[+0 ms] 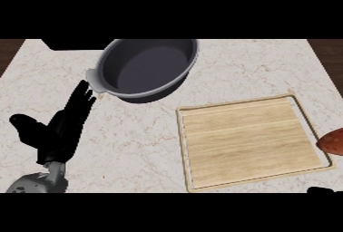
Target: Pick the sweet potato from the tray and place it in the pot
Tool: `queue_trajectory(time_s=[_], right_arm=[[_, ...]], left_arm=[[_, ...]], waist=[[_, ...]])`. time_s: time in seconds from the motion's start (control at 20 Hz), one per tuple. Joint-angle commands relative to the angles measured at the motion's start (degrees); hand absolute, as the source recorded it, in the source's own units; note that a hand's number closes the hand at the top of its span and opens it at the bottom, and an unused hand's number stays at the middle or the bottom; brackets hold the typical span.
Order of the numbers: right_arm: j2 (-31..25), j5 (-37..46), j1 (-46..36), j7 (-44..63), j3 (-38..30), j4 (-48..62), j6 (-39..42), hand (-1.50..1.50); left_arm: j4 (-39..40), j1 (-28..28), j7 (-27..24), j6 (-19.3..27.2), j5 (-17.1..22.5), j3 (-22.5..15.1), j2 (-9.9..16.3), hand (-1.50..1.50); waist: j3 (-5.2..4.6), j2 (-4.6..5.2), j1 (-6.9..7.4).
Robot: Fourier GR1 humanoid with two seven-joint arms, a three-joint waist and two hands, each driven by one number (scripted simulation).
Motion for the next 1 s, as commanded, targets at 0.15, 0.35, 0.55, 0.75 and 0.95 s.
queue_trajectory(time_s=[0.15,0.35,0.55,0.75,0.95], right_arm=[[-7.7,-11.9,-6.3,19.9,-3.5,-2.0,10.9,-1.5],[-7.7,-12.8,-13.7,28.8,1.3,0.8,10.7,-1.5],[-5.3,-12.3,-15.2,30.6,2.7,3.1,11.2,-1.5],[-3.5,-10.9,-15.8,32.3,8.9,4.8,11.4,-1.5],[-3.8,-9.8,-21.8,37.7,13.3,7.3,12.6,-1.5]], left_arm=[[1.4,-2.6,0.6,-0.4,-0.9,-0.3,-1.5,0.0],[2.4,-4.4,1.7,-3.5,0.8,1.5,-0.4,0.0],[-0.1,-0.7,0.9,-3.4,-0.3,1.4,-1.0,0.0],[-3.0,-0.7,3.6,-2.3,-0.9,1.0,-1.4,0.0],[1.2,-3.8,1.6,-3.2,-1.3,2.4,-2.2,0.0]], waist=[[0.1,0.41,1.53],[0.1,0.58,2.32],[0.17,0.35,1.97],[0.18,0.3,2.14],[0.11,0.45,2.22]])
